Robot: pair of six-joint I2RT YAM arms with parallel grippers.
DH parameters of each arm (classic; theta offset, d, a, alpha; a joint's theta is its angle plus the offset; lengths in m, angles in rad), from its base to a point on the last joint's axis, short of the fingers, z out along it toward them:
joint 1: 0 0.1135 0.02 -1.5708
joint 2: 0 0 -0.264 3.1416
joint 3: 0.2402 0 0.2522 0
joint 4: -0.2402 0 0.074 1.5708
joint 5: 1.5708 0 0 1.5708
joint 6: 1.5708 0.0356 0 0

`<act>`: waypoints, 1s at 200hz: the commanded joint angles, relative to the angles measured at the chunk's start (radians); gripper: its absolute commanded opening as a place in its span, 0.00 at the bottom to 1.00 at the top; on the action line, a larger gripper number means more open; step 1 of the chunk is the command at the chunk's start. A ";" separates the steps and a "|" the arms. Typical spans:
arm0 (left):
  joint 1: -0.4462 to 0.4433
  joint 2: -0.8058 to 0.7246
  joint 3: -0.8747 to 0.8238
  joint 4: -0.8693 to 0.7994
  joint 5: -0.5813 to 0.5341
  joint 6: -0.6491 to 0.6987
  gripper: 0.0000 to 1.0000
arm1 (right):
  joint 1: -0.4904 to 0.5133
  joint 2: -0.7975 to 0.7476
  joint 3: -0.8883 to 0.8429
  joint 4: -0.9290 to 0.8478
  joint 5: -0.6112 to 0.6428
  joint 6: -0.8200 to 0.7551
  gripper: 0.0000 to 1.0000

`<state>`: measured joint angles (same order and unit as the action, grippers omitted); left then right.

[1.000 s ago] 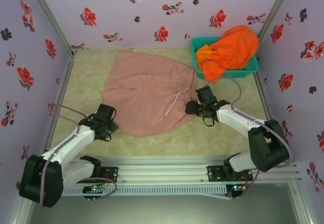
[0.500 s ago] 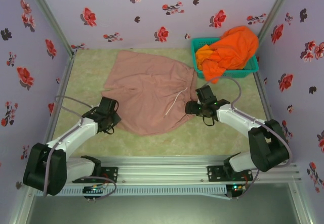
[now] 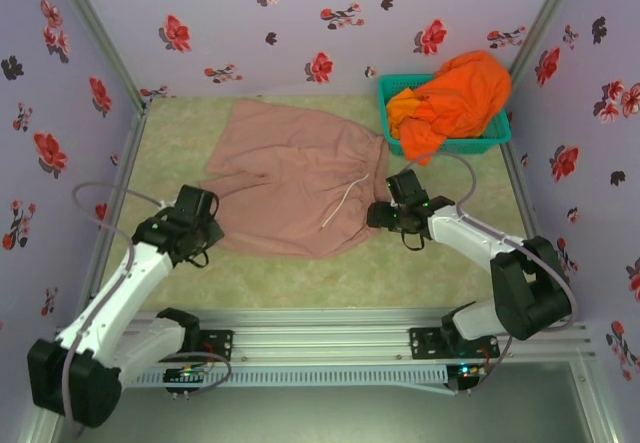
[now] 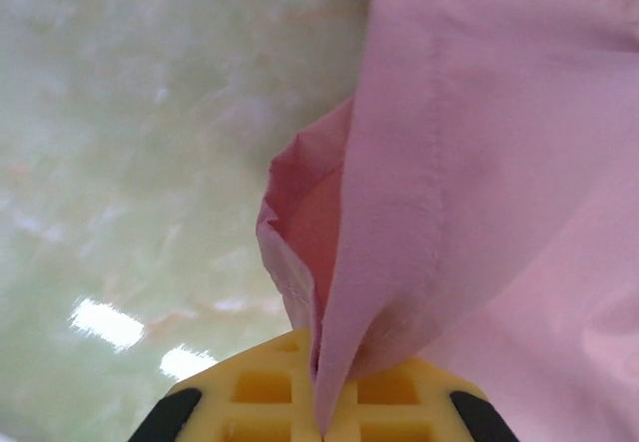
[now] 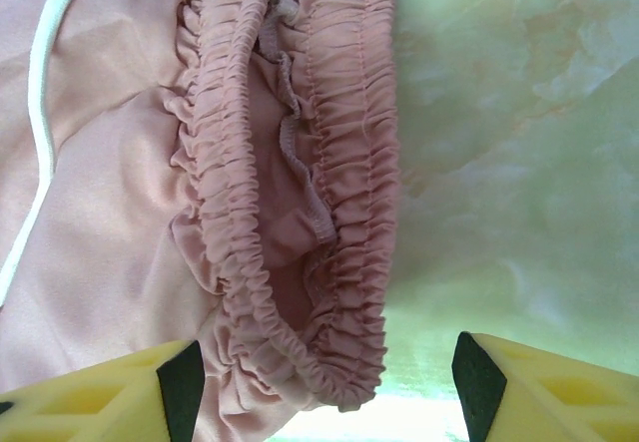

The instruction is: Fold and stack the shorts

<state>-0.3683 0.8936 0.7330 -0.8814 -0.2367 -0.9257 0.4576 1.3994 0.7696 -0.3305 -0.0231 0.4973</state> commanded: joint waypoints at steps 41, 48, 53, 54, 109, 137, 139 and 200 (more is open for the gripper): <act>0.007 -0.060 -0.136 -0.100 -0.021 -0.124 0.42 | -0.005 -0.051 0.025 -0.044 -0.003 -0.012 0.69; 0.007 -0.064 -0.130 -0.102 -0.021 -0.126 0.49 | -0.004 -0.057 0.025 -0.045 -0.003 -0.011 0.69; 0.007 -0.066 -0.125 -0.106 -0.020 -0.130 0.56 | -0.004 -0.063 0.023 -0.045 -0.003 -0.010 0.69; 0.007 -0.066 -0.125 -0.106 -0.020 -0.130 0.58 | -0.005 -0.064 0.023 -0.045 -0.003 -0.010 0.69; 0.009 -0.110 -0.171 -0.175 0.037 -0.269 0.69 | -0.004 -0.100 0.012 -0.045 -0.002 0.000 0.70; 0.009 -0.121 -0.240 -0.137 0.048 -0.296 0.65 | -0.005 -0.114 0.002 -0.028 0.005 0.012 0.70; 0.009 -0.119 -0.244 -0.132 0.048 -0.295 0.64 | -0.005 -0.114 0.003 -0.027 0.005 0.012 0.70; 0.040 -0.004 -0.297 0.066 0.051 -0.243 0.56 | -0.005 -0.114 0.004 -0.028 0.002 0.012 0.70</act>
<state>-0.3477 0.8448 0.4480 -0.9073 -0.1886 -1.1831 0.4576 1.3033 0.7696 -0.3592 -0.0265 0.5011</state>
